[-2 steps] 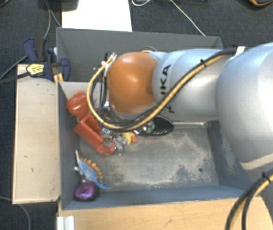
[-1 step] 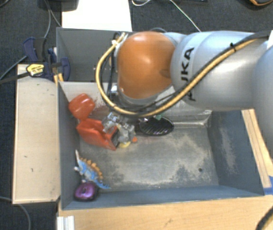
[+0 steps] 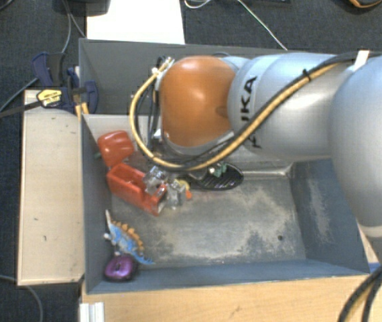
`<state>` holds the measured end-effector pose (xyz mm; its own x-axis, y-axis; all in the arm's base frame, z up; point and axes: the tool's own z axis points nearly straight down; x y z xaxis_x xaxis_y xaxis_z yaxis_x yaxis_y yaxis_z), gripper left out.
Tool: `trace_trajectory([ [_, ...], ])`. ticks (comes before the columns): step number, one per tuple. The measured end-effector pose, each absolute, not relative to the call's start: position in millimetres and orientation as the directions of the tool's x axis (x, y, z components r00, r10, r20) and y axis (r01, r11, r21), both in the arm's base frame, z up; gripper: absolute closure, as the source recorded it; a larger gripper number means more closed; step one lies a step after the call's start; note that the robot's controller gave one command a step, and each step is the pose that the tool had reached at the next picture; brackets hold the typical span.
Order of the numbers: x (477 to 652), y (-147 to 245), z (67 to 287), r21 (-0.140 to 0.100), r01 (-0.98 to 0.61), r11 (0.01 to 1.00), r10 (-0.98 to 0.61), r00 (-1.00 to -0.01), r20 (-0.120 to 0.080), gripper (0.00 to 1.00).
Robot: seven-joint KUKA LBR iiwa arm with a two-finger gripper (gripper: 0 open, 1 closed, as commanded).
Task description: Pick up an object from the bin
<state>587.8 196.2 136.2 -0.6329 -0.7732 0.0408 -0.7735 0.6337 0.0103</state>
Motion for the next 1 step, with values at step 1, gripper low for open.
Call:
trace_trajectory([
  [1, 587.5, 196.7, 127.8, 0.011, -0.771, 0.637, -0.771, -0.636, 0.046, 1.0],
])
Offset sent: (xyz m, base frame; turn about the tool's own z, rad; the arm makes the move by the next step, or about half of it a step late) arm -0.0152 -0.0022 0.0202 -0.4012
